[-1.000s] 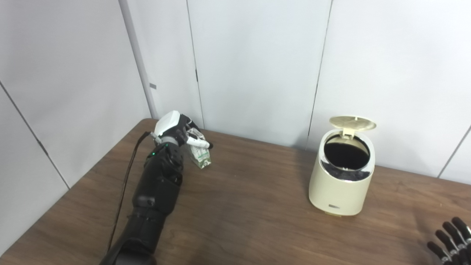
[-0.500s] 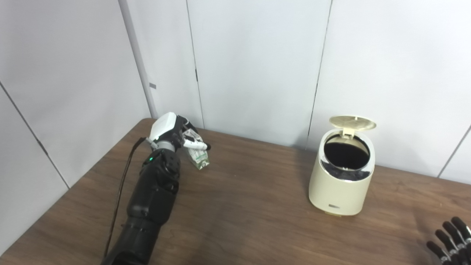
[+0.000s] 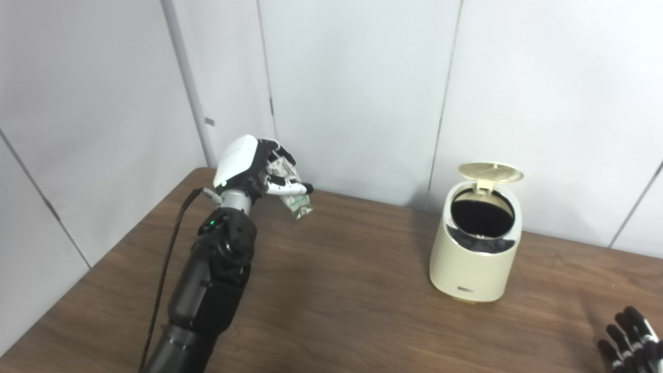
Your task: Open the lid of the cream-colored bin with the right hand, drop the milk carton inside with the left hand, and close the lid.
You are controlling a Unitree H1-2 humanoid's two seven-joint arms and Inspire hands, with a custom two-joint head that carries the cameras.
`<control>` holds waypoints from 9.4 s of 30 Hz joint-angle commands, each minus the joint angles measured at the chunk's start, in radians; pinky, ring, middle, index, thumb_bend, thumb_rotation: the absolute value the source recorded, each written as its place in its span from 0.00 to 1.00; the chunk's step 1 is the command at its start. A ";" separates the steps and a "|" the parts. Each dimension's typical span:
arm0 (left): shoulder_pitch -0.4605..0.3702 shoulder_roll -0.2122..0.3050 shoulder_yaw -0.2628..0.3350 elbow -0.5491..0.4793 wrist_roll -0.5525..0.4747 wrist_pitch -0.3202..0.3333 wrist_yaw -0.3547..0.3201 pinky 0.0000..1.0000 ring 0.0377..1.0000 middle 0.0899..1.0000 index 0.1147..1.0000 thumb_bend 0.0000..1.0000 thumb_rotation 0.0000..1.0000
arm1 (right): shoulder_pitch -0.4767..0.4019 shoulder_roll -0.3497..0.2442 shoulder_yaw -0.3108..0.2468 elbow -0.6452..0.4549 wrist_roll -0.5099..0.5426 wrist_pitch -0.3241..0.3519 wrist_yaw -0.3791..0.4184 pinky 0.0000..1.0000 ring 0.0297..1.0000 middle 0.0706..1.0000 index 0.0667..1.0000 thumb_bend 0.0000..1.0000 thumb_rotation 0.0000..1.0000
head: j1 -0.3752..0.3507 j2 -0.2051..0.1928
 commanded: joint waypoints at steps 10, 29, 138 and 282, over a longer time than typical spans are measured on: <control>-0.007 -0.090 -0.056 -0.185 -0.010 -0.049 0.078 0.35 0.41 0.46 0.41 0.48 0.00 | -0.070 0.014 0.007 0.050 -0.045 -0.089 -0.012 0.88 0.91 0.92 0.92 0.59 0.88 | -0.113 -0.013; -0.053 -0.160 -0.168 -0.270 0.037 -0.159 0.098 0.32 0.39 0.43 0.43 0.47 0.00 | -0.140 0.078 0.018 0.059 -0.111 -0.115 -0.085 0.85 0.91 0.92 0.90 0.61 0.88 | -0.259 -0.037; -0.131 -0.260 -0.390 0.140 0.208 -0.462 0.326 0.64 0.70 0.69 0.62 1.00 0.09 | -0.107 0.089 0.051 0.000 -0.139 -0.087 -0.107 0.78 0.86 0.86 0.88 0.65 0.89 | -0.277 -0.033; 0.471 -0.407 -0.136 0.006 -0.583 -0.380 0.183 0.80 0.82 0.85 0.86 0.67 0.28 | -0.558 -0.178 0.433 -0.007 -0.972 0.001 0.185 0.90 0.96 0.93 0.81 0.56 0.93 | -0.293 0.040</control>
